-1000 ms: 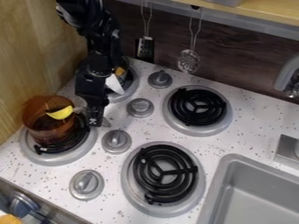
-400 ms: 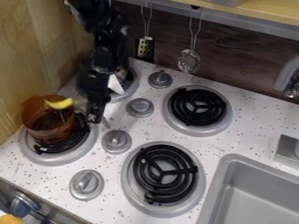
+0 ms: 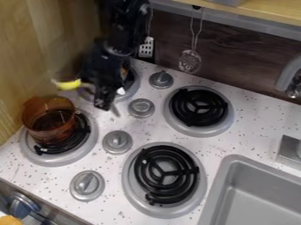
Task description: Move the yellow spoon to the middle of right burners
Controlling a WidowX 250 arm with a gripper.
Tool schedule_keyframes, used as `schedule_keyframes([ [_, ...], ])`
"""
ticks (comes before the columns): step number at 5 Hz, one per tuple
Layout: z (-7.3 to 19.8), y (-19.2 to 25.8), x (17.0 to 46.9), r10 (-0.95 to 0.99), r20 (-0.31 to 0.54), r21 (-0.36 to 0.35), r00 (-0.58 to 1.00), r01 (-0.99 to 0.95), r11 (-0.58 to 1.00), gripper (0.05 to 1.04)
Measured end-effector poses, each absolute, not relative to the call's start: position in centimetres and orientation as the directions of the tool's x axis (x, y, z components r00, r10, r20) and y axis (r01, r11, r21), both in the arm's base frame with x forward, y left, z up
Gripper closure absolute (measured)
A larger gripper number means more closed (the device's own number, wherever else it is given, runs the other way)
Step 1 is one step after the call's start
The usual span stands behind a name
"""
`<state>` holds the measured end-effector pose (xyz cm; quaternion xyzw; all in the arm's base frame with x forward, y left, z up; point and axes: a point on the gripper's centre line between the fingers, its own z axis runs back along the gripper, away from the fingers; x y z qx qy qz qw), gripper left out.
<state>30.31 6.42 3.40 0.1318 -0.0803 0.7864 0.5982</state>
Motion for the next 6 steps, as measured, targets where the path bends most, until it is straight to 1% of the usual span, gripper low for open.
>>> schedule_keyframes([
  [1, 4.1, 4.6, 30.6, 0.970, 0.224, -0.026, -0.091, -0.996, -0.087, 0.765],
  [2, 4.1, 1.7, 31.2, 0.969, 0.219, -0.022, 0.116, -0.992, 0.124, 0.765],
  [3, 4.3, -0.4, 31.4, 0.945, 0.233, -0.011, 0.228, -0.971, 0.237, 0.765],
  [4, 3.4, -3.0, 32.0, 0.929, 0.112, 0.041, 0.354, -0.935, 0.352, 0.765],
  [5, 1.9, -5.2, 32.9, 0.920, 0.060, 0.018, 0.388, -0.922, 0.387, 0.765],
  [6, 0.7, -6.2, 33.8, 0.933, 0.030, -0.063, 0.360, -0.930, 0.361, 0.765],
])
